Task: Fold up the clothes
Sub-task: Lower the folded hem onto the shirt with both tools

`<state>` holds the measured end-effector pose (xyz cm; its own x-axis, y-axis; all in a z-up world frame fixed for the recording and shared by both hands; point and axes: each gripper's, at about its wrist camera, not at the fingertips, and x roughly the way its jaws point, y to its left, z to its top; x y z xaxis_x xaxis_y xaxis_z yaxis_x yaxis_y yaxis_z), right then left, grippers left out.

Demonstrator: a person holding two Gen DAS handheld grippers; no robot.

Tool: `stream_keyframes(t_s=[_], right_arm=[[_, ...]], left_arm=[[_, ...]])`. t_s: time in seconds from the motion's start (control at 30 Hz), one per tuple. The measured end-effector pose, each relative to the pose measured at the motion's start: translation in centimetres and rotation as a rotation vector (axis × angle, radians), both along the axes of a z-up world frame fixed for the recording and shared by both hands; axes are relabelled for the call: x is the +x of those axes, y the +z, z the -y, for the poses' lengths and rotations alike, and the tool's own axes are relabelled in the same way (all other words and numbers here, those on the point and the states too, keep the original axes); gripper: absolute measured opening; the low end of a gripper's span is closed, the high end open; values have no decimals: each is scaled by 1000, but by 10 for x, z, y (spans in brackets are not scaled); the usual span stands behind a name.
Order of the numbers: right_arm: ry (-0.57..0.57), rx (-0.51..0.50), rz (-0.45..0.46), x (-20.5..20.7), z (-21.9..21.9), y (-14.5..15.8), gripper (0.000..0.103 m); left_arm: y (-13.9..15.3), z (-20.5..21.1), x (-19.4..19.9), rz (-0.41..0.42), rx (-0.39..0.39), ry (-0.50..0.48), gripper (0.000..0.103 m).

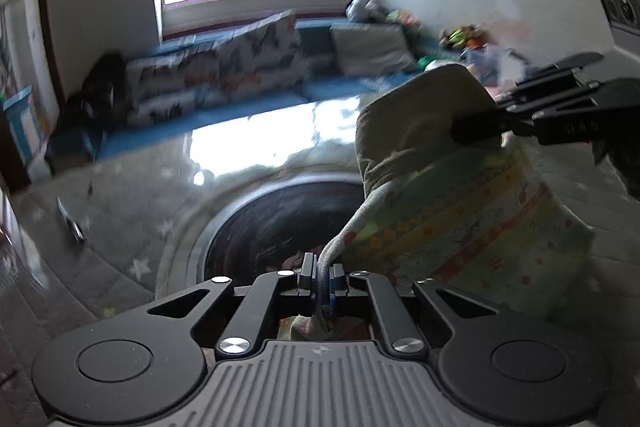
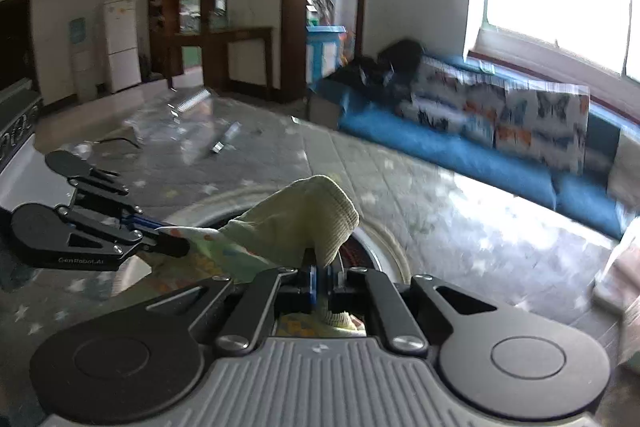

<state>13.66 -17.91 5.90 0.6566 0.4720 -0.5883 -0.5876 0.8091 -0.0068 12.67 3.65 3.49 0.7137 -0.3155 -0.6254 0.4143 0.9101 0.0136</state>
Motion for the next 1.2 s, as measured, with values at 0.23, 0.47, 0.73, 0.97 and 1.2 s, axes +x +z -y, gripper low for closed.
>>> stream_keyframes(t_s=[0.23, 0.47, 0.73, 0.97, 1.2], right_arm=[[-122, 30, -74, 38, 8, -45, 18], [-163, 15, -84, 12, 39, -44, 36], [-269, -17, -148, -11, 73, -73, 36], [-327, 63, -142, -5, 88, -65, 36], [-297, 81, -149, 16, 69, -71, 37]], left_arm=[[-31, -8, 24, -104, -25, 70, 17], [-27, -21, 27, -92, -16, 148, 24], [-26, -24, 34, -74, 9, 248, 25], [-7, -4, 17, -43, -28, 204, 23], [2, 37, -3, -50, -98, 59, 33]])
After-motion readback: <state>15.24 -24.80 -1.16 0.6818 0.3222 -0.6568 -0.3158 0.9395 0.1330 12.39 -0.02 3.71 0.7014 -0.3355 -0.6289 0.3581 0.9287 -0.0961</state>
